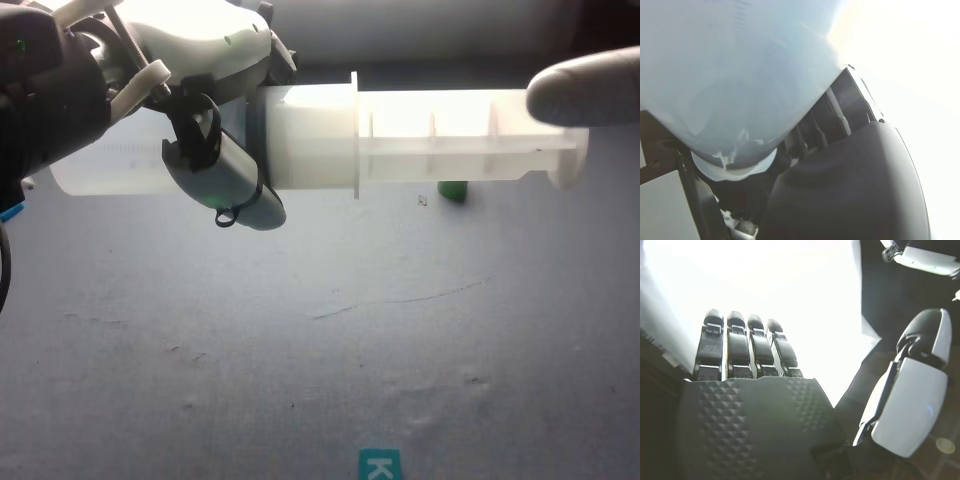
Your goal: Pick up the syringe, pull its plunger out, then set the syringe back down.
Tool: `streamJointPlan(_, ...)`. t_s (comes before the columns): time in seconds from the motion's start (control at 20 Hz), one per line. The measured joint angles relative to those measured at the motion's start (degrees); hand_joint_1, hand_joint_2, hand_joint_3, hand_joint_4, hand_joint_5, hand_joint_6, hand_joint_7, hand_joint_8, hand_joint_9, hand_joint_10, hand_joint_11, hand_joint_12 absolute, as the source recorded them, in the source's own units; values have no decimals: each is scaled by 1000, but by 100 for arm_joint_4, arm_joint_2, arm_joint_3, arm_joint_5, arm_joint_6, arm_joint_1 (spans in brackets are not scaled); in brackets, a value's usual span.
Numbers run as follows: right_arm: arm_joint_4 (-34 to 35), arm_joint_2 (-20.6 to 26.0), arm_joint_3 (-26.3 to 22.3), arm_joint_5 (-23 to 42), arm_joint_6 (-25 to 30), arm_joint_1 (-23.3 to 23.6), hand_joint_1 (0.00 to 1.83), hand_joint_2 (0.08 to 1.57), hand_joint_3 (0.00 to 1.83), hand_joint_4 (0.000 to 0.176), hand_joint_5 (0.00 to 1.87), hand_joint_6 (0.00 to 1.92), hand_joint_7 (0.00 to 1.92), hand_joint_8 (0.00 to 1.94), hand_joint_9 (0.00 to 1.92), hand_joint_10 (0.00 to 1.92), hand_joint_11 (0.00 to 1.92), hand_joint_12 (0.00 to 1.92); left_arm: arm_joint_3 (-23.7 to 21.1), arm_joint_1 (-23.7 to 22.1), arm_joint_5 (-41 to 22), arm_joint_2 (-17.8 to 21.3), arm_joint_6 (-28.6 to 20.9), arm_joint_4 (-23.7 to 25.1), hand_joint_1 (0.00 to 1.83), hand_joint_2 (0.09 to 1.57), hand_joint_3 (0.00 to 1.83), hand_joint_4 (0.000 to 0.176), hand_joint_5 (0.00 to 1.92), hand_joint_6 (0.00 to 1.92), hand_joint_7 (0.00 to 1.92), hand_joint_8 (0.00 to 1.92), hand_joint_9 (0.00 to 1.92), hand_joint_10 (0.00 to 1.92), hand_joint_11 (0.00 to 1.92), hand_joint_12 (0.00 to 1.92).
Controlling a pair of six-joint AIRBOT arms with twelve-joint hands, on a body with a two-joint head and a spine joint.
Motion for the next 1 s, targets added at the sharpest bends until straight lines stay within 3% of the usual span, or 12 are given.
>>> streamJointPlan(0.2,-28,0,4,20,2,11,456,587,0,0,0,0,0,0,0,0,0,0,31,216,68,0,-9,11,1229,1181,1,0,907,915,829,1453,715,1194,483,1404)
streamJointPlan(0.35,-28,0,-13,20,9,72,433,611,0,0,0,0,0,0,0,0,0,0,129,466,160,0,-168,304,1236,1168,0,0,926,883,857,1414,750,1196,509,1398)
streamJointPlan(0.4,-94,7,-39,31,22,76,419,615,0,0,0,0,0,0,0,0,0,0,144,671,186,0,-651,756,1230,1177,1,0,916,905,832,1448,721,1227,507,1401)
streamJointPlan(0.65,-345,4,-70,42,22,63,466,614,0,0,0,0,0,0,0,0,0,0,146,1180,302,-35,-1550,1545,1231,1160,0,0,929,898,880,1364,765,1172,517,1388)
streamJointPlan(0.75,-380,4,-72,157,-72,-63,455,619,0,0,0,0,0,0,0,0,0,0,175,1416,299,-76,-2236,2127,1236,1170,0,0,938,870,840,1435,733,1193,515,1395)
streamJointPlan(0.8,-378,4,-70,138,-92,-81,473,633,0,0,0,0,0,0,0,0,0,0,205,1547,271,-138,-2575,2404,1235,1162,0,0,935,881,872,1381,768,1172,532,1383)
streamJointPlan(1.0,-442,-9,-72,302,-98,-173,467,642,0,0,0,0,0,0,0,0,0,0,356,1860,254,-334,-3333,2981,1230,1162,1,0,936,890,868,1377,770,1158,520,1388)
